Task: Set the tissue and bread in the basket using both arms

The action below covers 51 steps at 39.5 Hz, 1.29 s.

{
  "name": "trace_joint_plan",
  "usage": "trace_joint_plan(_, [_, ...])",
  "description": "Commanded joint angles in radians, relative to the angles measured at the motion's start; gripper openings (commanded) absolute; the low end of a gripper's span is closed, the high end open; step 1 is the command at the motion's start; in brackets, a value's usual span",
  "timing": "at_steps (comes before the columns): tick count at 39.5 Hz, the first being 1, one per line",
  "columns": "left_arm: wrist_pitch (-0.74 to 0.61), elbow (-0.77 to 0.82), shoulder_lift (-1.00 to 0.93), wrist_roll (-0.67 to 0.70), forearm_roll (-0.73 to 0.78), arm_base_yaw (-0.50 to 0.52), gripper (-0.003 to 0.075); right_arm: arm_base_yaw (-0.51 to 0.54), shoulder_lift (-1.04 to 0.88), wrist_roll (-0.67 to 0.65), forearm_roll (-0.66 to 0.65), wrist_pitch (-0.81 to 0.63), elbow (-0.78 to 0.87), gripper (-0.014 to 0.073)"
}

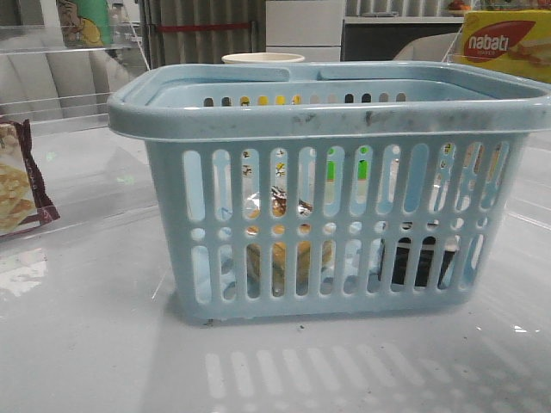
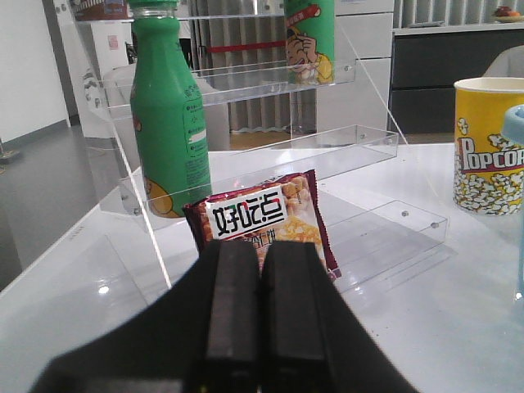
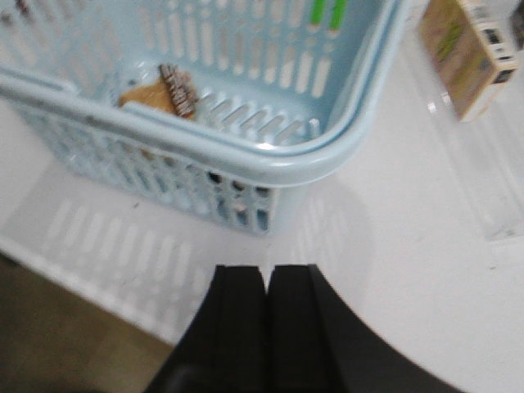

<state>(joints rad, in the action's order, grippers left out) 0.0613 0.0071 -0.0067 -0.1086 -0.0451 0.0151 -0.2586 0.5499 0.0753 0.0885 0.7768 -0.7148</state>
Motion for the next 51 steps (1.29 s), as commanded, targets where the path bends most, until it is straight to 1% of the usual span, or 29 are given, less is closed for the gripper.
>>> trace_joint_plan(1, [-0.088,-0.002,-0.018,0.002,-0.011,-0.007,0.0092,0.081,-0.08,0.006,-0.01,-0.23,0.061,0.0058])
trace_joint_plan(5, [-0.088,-0.002,-0.018,0.002,-0.011,-0.007,0.0092,0.153,-0.191,0.006,-0.01,-0.436,0.208,0.0058])
trace_joint_plan(10, [-0.088,-0.002,-0.018,0.002,-0.011,-0.007,0.0092,0.215,-0.333,0.006,-0.01,-0.618,0.373,0.0058])
trace_joint_plan(15, [-0.088,-0.002,-0.018,0.002,-0.011,-0.007,0.0092,0.244,-0.441,0.006,-0.01,-0.722,0.525,0.0058])
trace_joint_plan(20, [-0.088,-0.002,-0.018,0.002,-0.011,-0.007,0.0092,0.265,-0.524,0.006,-0.01,-0.788,0.646,0.0058])
trace_joint_plan(25, [-0.088,-0.002,-0.018,0.002,-0.011,-0.007,0.0092,0.277,-0.582,0.005,-0.01,-0.82,0.749,0.0058])
trace_joint_plan(27, [-0.088,-0.002,-0.016,0.002,-0.011,-0.007,0.0092,0.277,-0.578,0.005,-0.01,-0.777,0.741,0.0058])
trace_joint_plan(51, [-0.088,-0.002,-0.016,0.002,-0.011,-0.007,0.0092,0.264,-0.578,0.005,-0.01,-0.805,0.744,0.0058])
